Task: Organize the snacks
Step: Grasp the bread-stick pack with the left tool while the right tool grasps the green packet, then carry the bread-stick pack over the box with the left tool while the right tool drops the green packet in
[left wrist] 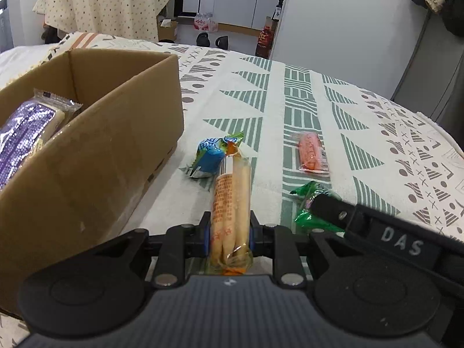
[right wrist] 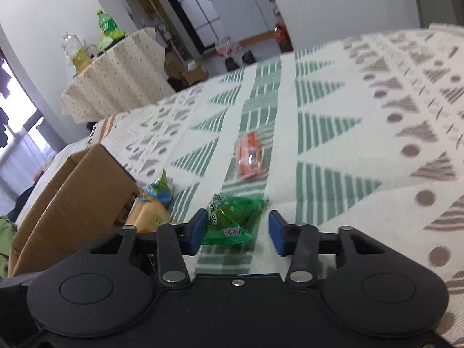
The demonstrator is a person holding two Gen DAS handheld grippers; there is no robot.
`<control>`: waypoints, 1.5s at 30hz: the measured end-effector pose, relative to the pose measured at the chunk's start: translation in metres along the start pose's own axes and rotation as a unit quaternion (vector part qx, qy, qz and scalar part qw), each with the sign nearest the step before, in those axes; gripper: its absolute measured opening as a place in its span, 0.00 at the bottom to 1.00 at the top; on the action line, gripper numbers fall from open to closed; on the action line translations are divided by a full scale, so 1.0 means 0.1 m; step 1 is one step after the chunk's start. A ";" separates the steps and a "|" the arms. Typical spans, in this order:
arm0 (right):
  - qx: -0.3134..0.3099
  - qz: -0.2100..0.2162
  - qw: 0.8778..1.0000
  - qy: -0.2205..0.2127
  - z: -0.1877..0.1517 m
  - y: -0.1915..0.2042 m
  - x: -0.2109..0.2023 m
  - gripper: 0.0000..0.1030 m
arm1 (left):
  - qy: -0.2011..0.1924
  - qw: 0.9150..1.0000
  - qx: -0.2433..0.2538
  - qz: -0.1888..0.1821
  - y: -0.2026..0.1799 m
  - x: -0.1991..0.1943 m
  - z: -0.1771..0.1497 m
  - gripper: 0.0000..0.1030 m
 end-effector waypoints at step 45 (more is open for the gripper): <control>-0.067 0.033 0.991 -0.107 0.42 0.81 -1.05 0.23 | -0.117 0.992 -0.034 -0.018 0.29 -1.44 0.74 0.21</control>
Point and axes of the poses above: each gripper's, at about its wrist camera, not at the fingertips, and x roughly the way its jaws point, y to its left, z to its top, the point moved 5 cm from there along x, roughly the way its jaws point, and after that the axes turned 9 degrees about -z, right-handed, at the moved point
